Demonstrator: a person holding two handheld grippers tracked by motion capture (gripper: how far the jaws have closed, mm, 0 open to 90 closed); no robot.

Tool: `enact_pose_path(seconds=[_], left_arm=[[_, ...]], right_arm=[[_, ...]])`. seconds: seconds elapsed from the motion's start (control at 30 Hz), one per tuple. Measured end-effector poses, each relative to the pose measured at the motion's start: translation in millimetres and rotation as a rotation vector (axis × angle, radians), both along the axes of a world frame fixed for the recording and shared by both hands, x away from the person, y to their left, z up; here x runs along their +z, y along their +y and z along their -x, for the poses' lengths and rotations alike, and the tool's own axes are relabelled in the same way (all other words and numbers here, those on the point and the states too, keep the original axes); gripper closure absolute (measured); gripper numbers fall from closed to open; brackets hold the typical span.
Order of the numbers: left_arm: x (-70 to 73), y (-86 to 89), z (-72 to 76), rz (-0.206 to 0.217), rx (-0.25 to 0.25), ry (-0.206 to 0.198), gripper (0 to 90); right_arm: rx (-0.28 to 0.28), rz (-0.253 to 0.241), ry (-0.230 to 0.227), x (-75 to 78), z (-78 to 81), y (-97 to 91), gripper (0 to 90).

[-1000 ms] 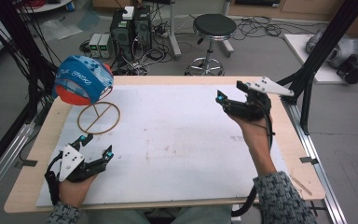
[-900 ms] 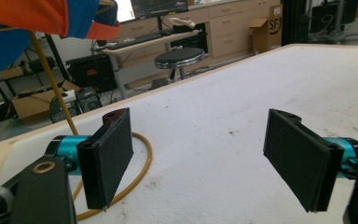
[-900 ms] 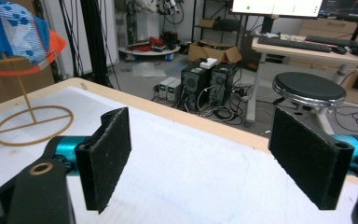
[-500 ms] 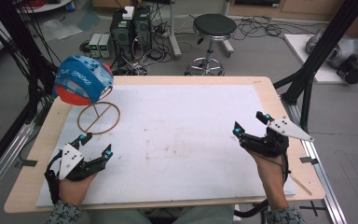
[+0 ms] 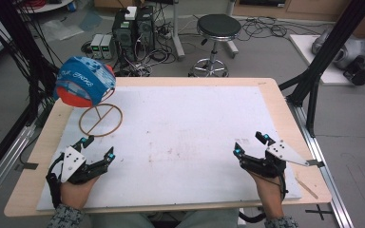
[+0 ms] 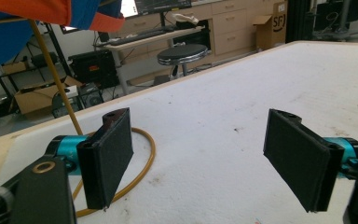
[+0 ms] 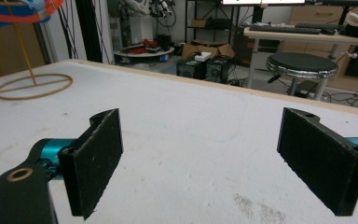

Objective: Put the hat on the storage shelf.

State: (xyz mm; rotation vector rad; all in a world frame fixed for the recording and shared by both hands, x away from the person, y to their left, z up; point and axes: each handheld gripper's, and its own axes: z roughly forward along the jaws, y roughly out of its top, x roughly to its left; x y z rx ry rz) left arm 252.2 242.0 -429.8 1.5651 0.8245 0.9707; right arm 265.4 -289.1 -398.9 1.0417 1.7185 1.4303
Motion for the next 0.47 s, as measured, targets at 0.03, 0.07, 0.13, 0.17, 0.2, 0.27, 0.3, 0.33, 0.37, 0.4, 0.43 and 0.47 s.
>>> enact_pose_path(seconds=[0.03,0.07,0.13,0.17,0.2,0.27,0.3,0.33,0.37,0.4,0.43,0.47], left_arm=[[-0.3,0.1,-0.4,0.001,0.000,0.002,24.0],[-0.7,0.2,-0.7,0.001,0.003,0.004,24.0],[-1.4,0.5,-1.4,0.003,0.003,0.008,23.9],[-1.6,0.5,-1.5,0.004,0.004,0.009,24.0],[-1.6,0.5,-1.4,0.004,0.005,0.009,23.9],[-1.5,0.3,-1.3,0.003,0.003,0.006,23.9],[-1.4,0.2,-1.1,0.003,0.003,0.007,23.9],[-1.5,0.2,-1.2,0.003,0.003,0.007,24.0],[-1.4,0.2,-1.4,0.002,0.002,0.008,23.9],[-1.5,0.3,-1.6,0.002,0.001,0.008,23.9],[-1.5,0.4,-1.7,0.003,0.000,0.007,23.9],[-1.4,0.4,-1.7,0.003,0.000,0.007,23.9]], right_arm=[[-0.004,-0.001,0.008,-2.8,-0.1,-0.7,13.4],[-0.005,-0.008,0.017,-5.5,-0.1,-1.5,13.4],[-0.015,-0.013,0.034,-10.3,-0.3,-3.8,13.4],[-0.015,-0.015,0.043,-12.1,-0.9,-5.0,13.4],[-0.018,-0.016,0.050,-13.7,-1.2,-6.1,13.4],[-0.012,-0.028,0.062,-15.4,-2.2,-7.4,13.4],[-0.013,-0.026,0.061,-15.7,-2.4,-7.5,13.4],[-0.012,-0.023,0.059,-16.0,-2.9,-7.6,13.4],[-0.010,-0.021,0.060,-16.2,-3.3,-7.6,13.4],[-0.011,-0.022,0.065,-16.5,-3.3,-7.2,13.4],[-0.009,-0.021,0.066,-16.9,-3.5,-7.1,13.4],[-0.009,-0.020,0.068,-17.3,-3.7,-6.8,13.4]])
